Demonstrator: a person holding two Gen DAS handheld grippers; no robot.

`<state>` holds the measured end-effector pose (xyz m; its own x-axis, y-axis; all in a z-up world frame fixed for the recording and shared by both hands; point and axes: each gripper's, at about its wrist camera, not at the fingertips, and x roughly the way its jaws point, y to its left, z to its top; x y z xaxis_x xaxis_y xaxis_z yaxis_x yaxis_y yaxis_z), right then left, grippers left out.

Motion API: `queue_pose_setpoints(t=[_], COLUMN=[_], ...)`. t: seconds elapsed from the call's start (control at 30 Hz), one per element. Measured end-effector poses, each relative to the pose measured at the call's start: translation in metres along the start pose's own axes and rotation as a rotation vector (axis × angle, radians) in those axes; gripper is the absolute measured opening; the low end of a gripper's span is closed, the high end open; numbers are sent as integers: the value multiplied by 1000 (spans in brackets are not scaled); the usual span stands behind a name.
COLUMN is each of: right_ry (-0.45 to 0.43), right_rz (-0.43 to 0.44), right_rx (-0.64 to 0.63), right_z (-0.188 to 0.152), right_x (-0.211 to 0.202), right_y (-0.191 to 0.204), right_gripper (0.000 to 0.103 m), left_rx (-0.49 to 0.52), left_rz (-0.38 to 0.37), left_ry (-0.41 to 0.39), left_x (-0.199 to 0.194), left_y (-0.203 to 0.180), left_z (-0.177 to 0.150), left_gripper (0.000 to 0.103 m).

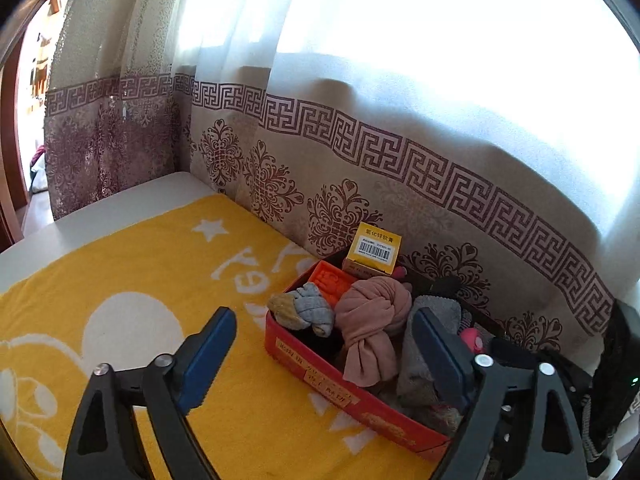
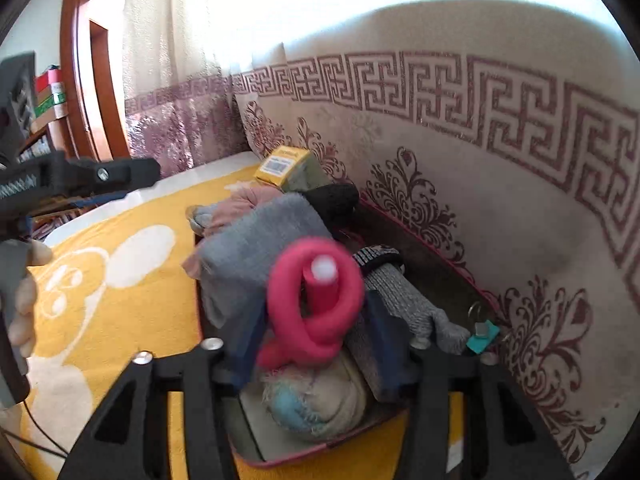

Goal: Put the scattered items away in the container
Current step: 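Withdraw both open tools from the filled red box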

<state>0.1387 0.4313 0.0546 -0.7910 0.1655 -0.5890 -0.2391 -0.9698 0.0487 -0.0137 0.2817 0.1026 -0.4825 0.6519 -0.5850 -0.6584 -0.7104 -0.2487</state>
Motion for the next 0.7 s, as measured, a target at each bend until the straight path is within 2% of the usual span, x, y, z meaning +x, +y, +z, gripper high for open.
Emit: queue_pose_setpoints(t=[0.03, 0.13, 0.27, 0.4, 0.57, 0.7], right_ry=[-29, -80, -81, -70, -72, -82], right_rz=[-5, 1, 18, 23, -3, -15], right_rx=[4, 17, 83, 158, 156, 136], right_z=[3, 10, 10, 2, -10, -16], right_x=[-5, -22, -40, -44, -56, -58], right_y=[-2, -5, -16, -22, -12, -2], right_gripper=[84, 84, 85, 86, 86, 86], left_rx=[11, 62, 106, 85, 43, 60], left_rz=[18, 84, 143, 134, 85, 115], left_ry=[-8, -32, -55, -52, 44, 33], left_x=[-2, -10, -20, -27, -23, -31], left_y=[-1, -9, -23, -30, -35, -43], left_z=[-3, -9, -17, -25, -41, -51], left_gripper=[101, 102, 102, 102, 102, 102])
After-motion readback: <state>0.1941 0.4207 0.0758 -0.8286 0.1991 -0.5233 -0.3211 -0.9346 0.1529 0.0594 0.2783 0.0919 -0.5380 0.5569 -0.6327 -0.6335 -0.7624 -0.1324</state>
